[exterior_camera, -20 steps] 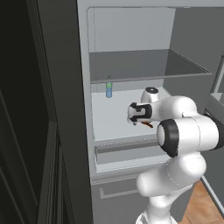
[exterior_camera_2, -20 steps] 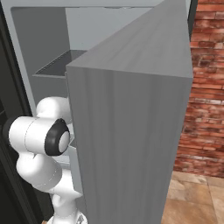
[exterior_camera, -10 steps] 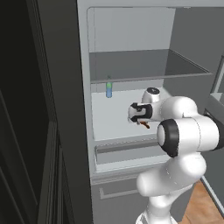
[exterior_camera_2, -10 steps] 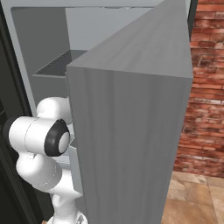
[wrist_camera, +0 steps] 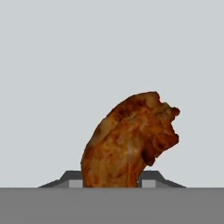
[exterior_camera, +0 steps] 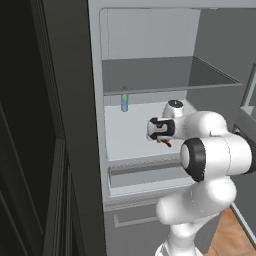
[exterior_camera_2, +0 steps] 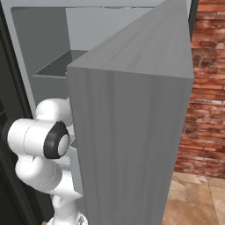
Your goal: Take the chicken drumstick from the fridge and place it on the digital scale on the counter by the fridge. Wait a few seconds for a reading, then move it to the plate on the dining counter.
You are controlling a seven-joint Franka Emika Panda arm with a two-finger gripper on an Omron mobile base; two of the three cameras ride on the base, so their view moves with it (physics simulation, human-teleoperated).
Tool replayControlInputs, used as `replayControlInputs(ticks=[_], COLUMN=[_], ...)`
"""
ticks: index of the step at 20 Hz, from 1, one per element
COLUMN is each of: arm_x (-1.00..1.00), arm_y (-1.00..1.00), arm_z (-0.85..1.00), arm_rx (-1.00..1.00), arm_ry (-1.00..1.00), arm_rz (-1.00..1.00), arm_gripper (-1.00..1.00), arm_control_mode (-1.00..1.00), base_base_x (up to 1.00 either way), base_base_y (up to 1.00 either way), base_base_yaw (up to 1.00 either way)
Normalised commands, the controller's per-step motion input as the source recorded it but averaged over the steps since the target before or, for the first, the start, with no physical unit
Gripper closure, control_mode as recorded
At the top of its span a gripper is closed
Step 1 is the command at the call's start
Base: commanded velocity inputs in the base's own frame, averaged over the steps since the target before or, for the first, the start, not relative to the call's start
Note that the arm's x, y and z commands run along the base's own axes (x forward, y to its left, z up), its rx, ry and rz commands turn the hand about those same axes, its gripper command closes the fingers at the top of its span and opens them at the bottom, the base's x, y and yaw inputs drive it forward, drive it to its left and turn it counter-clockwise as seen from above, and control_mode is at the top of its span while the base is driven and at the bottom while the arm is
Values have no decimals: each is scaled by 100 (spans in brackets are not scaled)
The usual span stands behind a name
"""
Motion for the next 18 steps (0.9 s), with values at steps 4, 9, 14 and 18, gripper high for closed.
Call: replayControlInputs(ticks=[4, 9, 14, 18], arm_x=[-88, -97, -63, -56], arm_y=[0, 0, 0, 0], arm_z=[6, 43, 92, 100], arm_rx=[1, 1, 0, 0], arm_ry=[-11, -13, -1, 2], arm_rz=[1, 4, 0, 0], arm_gripper=[100, 100, 100, 100], arm_control_mode=[-100, -100, -100, -100], base_base_x=[0, 0, 0, 0], base_base_y=[0, 0, 0, 0], base_base_yaw=[0, 0, 0, 0])
